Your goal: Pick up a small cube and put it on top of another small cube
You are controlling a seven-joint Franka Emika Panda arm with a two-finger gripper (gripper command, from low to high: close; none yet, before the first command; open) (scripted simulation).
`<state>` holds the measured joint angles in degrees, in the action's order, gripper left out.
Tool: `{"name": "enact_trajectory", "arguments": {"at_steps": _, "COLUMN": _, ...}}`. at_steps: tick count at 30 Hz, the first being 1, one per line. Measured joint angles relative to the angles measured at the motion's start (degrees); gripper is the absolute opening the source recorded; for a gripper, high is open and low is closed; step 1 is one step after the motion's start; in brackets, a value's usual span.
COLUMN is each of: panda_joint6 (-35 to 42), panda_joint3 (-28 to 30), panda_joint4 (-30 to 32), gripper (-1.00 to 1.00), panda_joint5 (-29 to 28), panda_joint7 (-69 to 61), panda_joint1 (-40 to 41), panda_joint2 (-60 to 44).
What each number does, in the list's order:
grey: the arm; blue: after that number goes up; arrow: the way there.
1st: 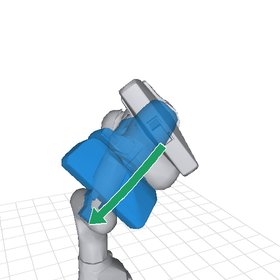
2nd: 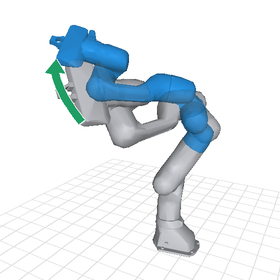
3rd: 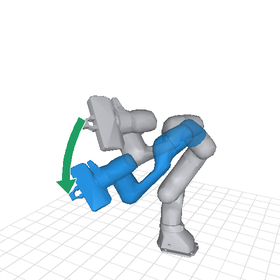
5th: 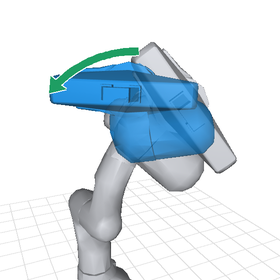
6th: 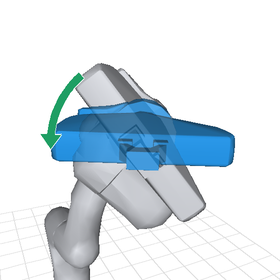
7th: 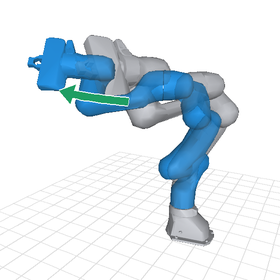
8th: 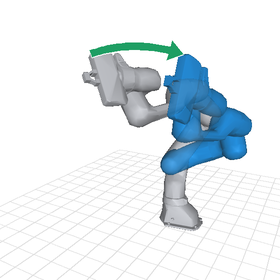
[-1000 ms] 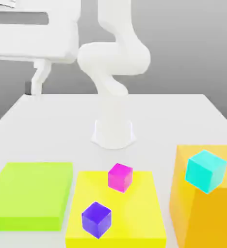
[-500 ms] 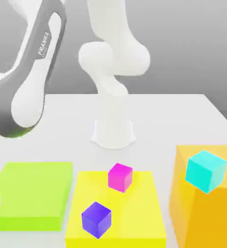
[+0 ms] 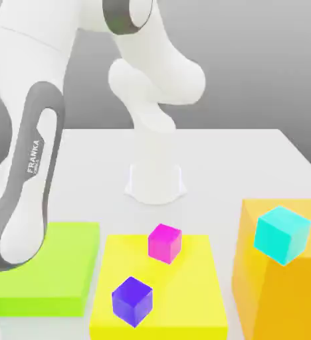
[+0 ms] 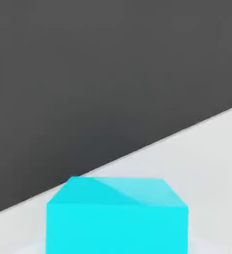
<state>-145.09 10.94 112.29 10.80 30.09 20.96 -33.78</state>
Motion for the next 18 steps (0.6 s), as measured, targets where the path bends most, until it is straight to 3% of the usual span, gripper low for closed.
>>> {"name": "enact_trajectory", "arguments": {"at_steps": 8, "panda_joint6": 3.09, "panda_joint3": -1.13, "panda_joint4": 13.13, "gripper": -1.00, "panda_joint5": -4.23, "panda_joint7": 5.37, "panda_joint1": -7.94, "panda_joint2": 16.74}}
{"name": "enact_trajectory", "arguments": {"at_steps": 18, "panda_joint6": 5.30, "panda_joint3": -6.76, "panda_joint4": 31.51, "gripper": -1.00, "panda_joint5": -8.98, "panda_joint7": 12.62, "panda_joint1": -16.44, "panda_joint2": 37.77}}
